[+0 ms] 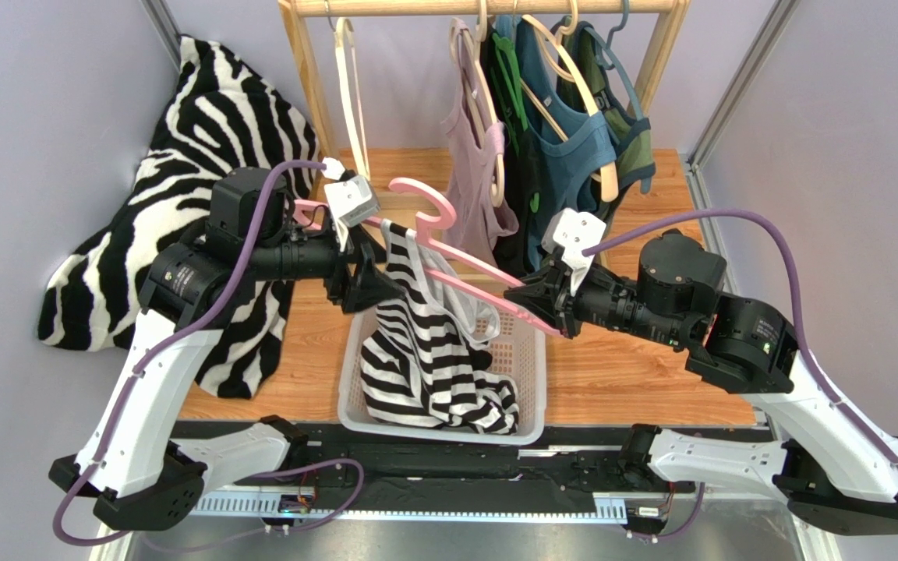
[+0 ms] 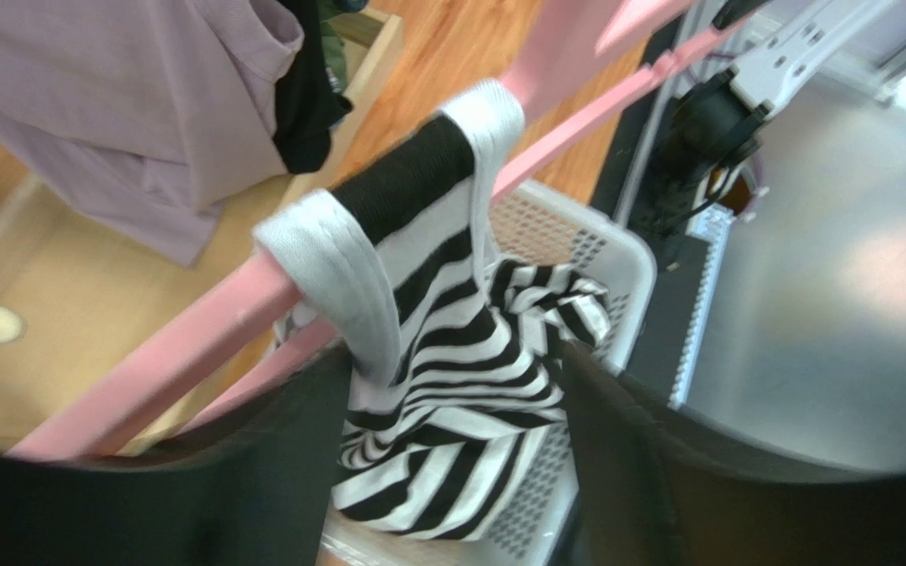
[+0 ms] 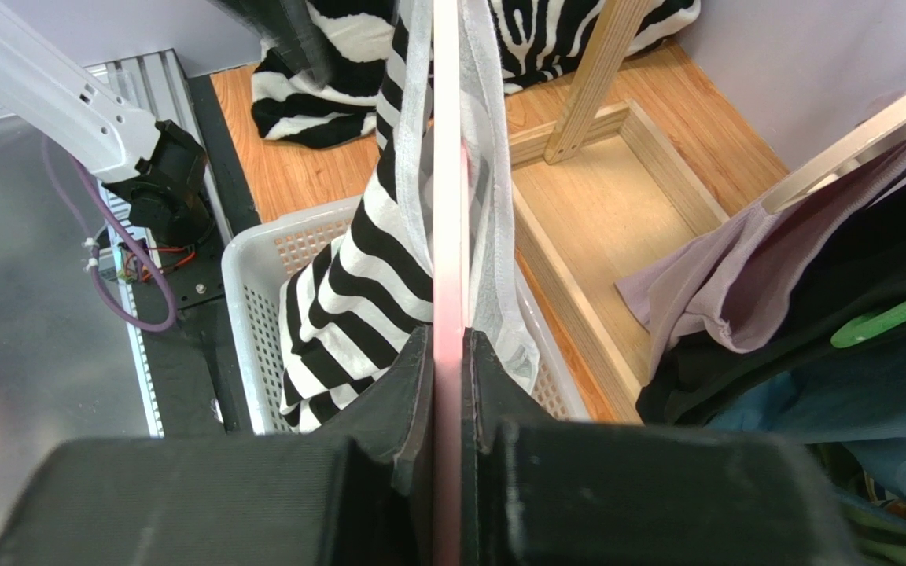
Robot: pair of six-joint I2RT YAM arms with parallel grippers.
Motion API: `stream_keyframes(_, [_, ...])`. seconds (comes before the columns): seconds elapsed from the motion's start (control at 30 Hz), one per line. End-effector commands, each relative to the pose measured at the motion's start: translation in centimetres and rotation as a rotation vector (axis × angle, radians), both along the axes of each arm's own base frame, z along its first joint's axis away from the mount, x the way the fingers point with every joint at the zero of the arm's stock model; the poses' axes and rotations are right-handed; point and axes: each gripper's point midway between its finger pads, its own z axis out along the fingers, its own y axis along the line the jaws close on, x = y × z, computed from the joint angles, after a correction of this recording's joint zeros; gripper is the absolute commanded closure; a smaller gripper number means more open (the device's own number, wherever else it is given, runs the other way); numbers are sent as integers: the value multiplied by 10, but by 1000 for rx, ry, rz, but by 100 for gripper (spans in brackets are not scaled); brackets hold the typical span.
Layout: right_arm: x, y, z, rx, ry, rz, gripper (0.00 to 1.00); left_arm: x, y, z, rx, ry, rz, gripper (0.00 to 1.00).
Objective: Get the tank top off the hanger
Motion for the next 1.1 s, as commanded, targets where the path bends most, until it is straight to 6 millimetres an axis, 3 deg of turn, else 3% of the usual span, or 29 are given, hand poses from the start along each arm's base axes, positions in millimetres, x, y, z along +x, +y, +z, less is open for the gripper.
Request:
stream_keyframes(0.0, [-3,6,32,120,-41,20,100,-5,-10,23,-69,-45,-72,54])
stream_keyframes(0.07, [-2,4,33,124,-41,12,100,-6,-10,22,-70,-46,-81,77])
stream_keyframes(0.1, [-2,3,33,124,-43,11,100,-6,-9,22,-67,-52,-82,83])
stream_keyframes(0.17, [-2,1,33,122,-45,5,100,-8,-8,22,-64,-62,-88,93])
stream_keyframes(0.27, [-2,-5,31,108,-45,-14,100,-11,-3,28,-60,-97,-75,100])
stream_keyframes(0.4, [-5,-19,21,81,-36,-38,100,-11,10,46,-54,-181,-12,100])
stream_keyframes(0.53, [-15,-39,6,56,4,-60,100,-3,27,85,-62,-323,90,100])
stream_keyframes(0.63, [-32,-57,-3,47,51,-45,100,13,38,104,-54,-393,196,100])
stream_keyframes(0.73, [-52,-78,1,71,66,-22,100,34,43,109,-35,-405,288,100])
stream_keyframes(0.8, [-65,-94,-2,60,89,-9,100,41,40,107,-34,-396,294,100])
stream_keyframes(0.93, [-88,-142,14,130,67,-48,100,40,29,115,-63,-383,245,100])
stream_keyframes(1.07, [-84,-182,27,236,-5,-175,100,33,16,125,-95,-377,158,100])
